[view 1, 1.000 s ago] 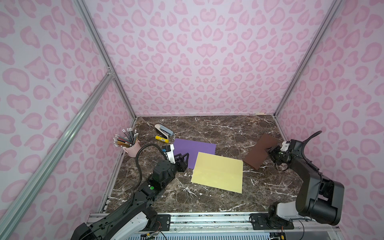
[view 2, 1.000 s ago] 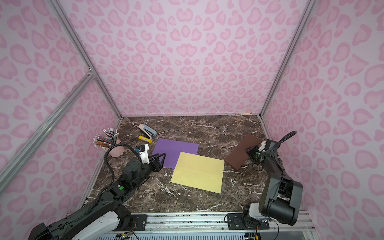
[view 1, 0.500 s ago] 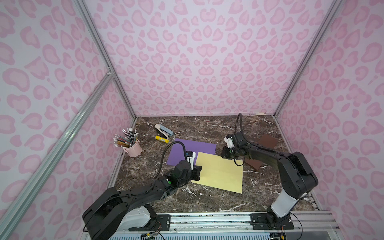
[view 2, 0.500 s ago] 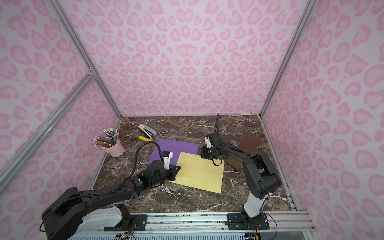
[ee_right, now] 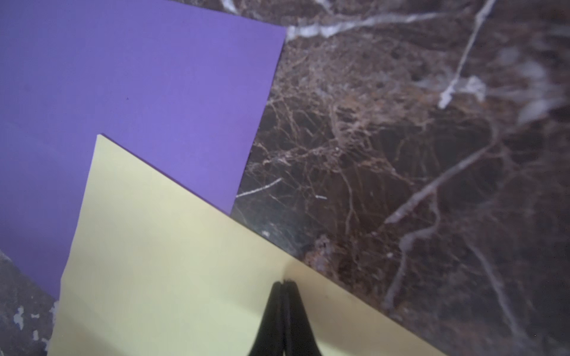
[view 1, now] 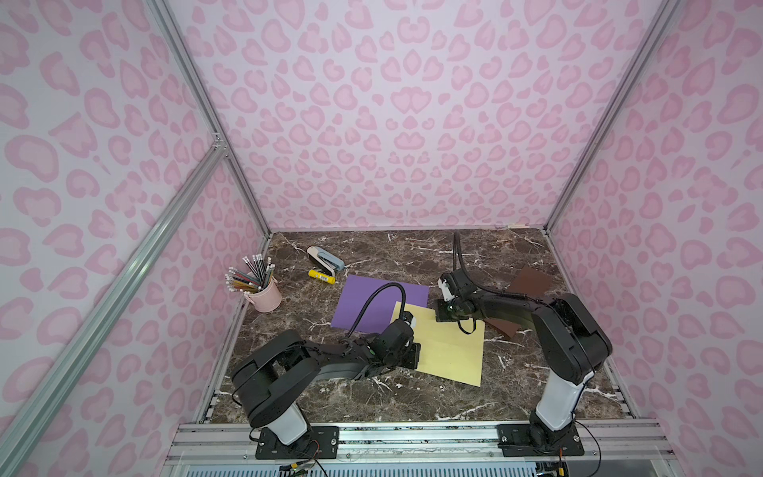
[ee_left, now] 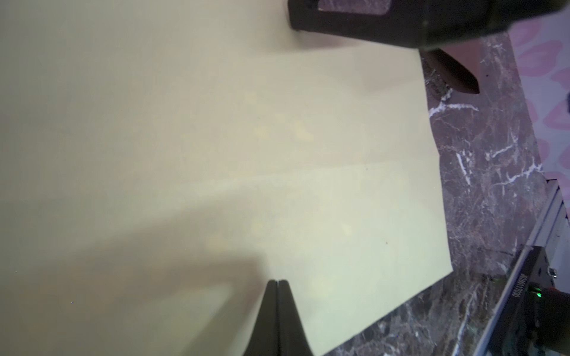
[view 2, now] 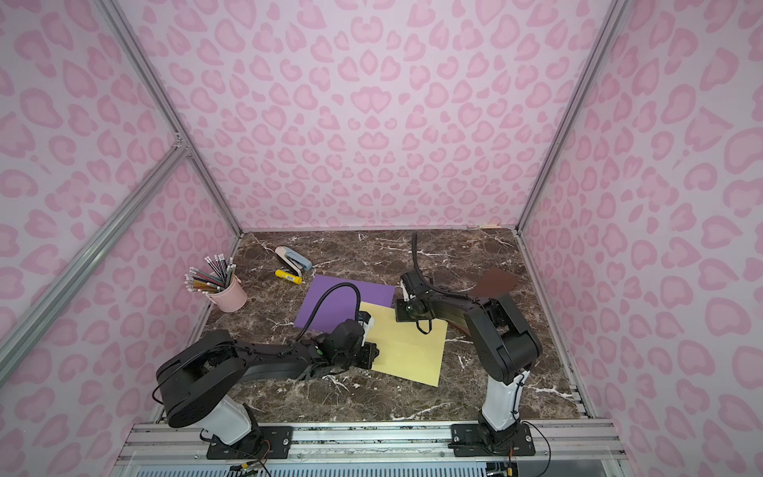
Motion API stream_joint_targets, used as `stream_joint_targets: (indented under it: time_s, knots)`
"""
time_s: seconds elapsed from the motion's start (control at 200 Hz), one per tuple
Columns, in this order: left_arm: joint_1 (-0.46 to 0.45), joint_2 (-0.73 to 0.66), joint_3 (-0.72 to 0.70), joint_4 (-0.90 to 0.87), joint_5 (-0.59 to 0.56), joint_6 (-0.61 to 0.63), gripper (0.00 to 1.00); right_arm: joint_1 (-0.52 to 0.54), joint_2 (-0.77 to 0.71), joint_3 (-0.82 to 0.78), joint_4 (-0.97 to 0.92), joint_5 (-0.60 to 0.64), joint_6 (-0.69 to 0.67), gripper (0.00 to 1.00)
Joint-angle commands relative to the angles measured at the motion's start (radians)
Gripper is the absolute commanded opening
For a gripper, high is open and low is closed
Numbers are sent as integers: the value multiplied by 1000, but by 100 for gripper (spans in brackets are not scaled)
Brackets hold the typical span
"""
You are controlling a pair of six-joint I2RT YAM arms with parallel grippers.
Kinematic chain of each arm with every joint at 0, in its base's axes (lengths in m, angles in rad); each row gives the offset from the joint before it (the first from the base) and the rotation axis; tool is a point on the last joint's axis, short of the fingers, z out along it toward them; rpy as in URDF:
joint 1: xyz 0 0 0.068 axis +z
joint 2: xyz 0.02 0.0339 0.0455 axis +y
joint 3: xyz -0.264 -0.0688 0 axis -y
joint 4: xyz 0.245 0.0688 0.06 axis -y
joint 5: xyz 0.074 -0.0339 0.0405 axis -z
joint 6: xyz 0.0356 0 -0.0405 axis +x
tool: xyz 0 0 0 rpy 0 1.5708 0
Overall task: Fold the rectangular paper in half along the long edge
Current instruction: Adjust the paper at the center of the board.
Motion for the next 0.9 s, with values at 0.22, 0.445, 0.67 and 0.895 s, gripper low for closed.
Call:
stream_joint_targets:
  time_s: [0.22, 0.445, 0.67, 0.895]
  knots:
    - [56, 84, 95, -53, -47, -6, 4, 4, -147, -206, -110, 17, 74, 0]
    - [145, 100, 194, -132, -20, 106, 4, 10, -270, -314, -124, 5, 138, 0]
    - [189, 179, 324, -174, 10, 206, 4, 85, -338, -347, -95, -77, 263, 1]
    - [236, 237, 417, -158, 60, 254, 4, 112, -411, -408, 56, -160, 473, 0]
